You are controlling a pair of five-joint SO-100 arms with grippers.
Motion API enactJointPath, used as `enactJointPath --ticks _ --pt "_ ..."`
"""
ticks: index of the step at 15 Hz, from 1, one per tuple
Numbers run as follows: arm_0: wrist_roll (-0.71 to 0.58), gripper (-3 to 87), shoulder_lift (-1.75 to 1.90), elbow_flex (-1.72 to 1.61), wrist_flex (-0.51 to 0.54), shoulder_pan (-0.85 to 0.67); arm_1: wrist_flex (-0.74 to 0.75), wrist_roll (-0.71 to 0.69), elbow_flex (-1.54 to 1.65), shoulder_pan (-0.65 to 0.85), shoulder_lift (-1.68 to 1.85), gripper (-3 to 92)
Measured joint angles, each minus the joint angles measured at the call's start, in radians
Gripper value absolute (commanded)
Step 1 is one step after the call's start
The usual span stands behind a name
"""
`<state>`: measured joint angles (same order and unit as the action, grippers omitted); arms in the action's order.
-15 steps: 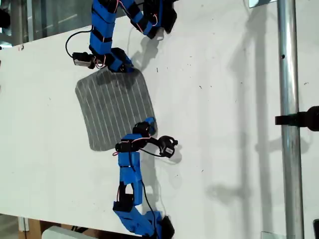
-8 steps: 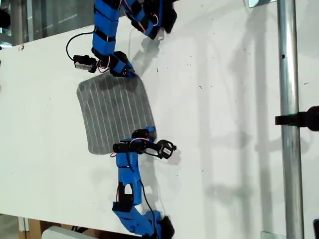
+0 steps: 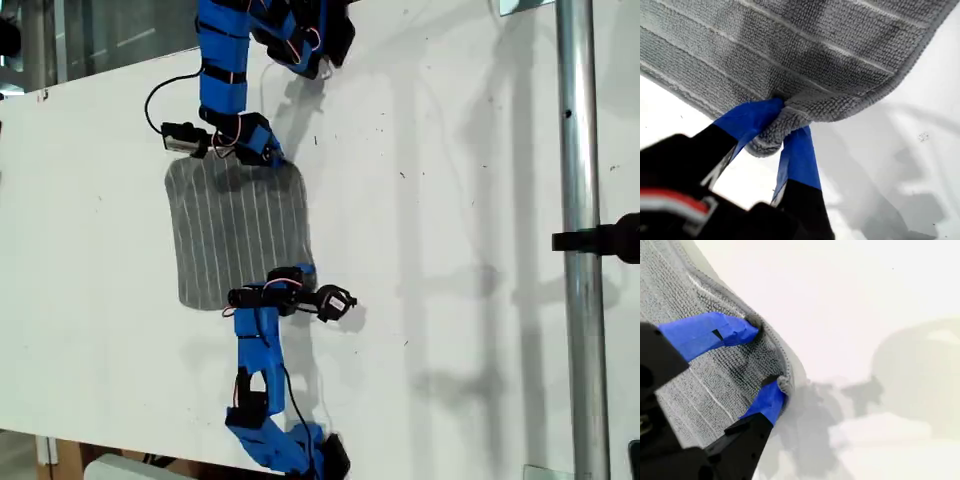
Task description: Grasp corners of a towel and fold twice.
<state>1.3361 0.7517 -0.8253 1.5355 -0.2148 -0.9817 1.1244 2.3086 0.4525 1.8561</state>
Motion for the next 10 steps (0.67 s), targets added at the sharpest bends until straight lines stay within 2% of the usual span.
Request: enactJointPath --ticks 7,10 --pt "-0.031 23.9 0.279 -0.014 0.051 0.048 0.015 0.000 0.000 0.008 0.000 -0.2" --pt "-0.041 22.7 0.345 -0.017 0.061 0.049 0.015 0.000 0.000 0.008 0.000 -0.2"
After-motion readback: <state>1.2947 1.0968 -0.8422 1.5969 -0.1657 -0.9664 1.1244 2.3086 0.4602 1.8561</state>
